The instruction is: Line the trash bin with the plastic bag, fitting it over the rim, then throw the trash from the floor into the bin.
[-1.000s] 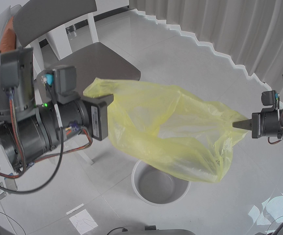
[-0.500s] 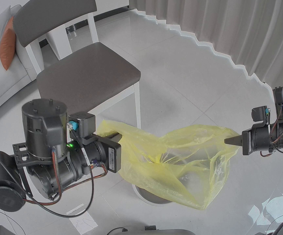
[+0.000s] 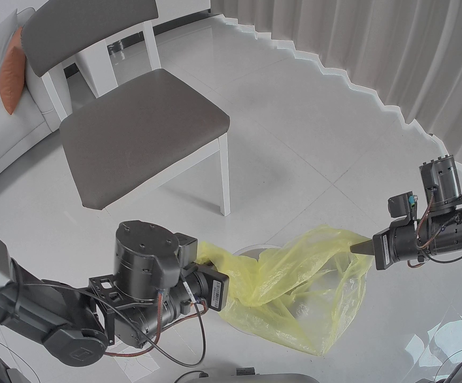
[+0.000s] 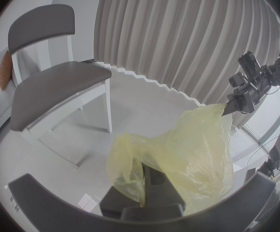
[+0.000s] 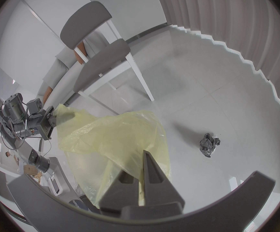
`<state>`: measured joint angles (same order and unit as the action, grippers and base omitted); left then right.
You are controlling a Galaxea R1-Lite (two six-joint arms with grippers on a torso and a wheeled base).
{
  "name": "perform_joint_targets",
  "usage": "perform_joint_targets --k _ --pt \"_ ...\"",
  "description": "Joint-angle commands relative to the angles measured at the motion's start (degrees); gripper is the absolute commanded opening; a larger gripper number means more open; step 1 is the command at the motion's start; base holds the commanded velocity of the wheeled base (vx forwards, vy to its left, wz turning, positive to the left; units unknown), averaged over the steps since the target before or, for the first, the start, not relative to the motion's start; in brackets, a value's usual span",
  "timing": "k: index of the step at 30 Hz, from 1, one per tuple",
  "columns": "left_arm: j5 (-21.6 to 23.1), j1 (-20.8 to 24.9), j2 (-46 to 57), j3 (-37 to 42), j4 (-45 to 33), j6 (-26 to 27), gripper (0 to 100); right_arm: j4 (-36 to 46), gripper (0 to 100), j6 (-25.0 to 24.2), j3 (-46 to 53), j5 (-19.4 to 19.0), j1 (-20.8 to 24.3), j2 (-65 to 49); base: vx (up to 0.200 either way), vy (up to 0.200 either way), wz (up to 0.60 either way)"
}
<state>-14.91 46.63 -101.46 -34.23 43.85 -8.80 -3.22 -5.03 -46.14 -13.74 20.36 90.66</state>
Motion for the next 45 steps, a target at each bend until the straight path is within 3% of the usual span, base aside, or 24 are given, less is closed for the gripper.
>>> perform_joint_targets --k 1,17,32,45 --pt "-0.12 0.57 -3.83 0.31 0.1 -1.22 0 -0.21 0 0.11 0.44 -0.06 -0.06 4.26 0.0 0.0 0.0" --pt "-0.12 0.48 -6.38 2.41 0.18 -3.5 0 -11.11 0 -0.06 -0.35 0.03 -0.23 16.3 0.0 0.0 0.0" --pt "-0.03 -0.49 -14.11 3.47 6.51 -5.26 0 -11.11 0 0.02 -4.22 -0.06 0.12 22.37 0.0 0.0 0.0" --pt "-0.38 2.15 -15.17 8.48 10.82 -8.25 0 -11.2 0 1.08 0.44 0.03 0.91 22.54 0.0 0.0 0.0"
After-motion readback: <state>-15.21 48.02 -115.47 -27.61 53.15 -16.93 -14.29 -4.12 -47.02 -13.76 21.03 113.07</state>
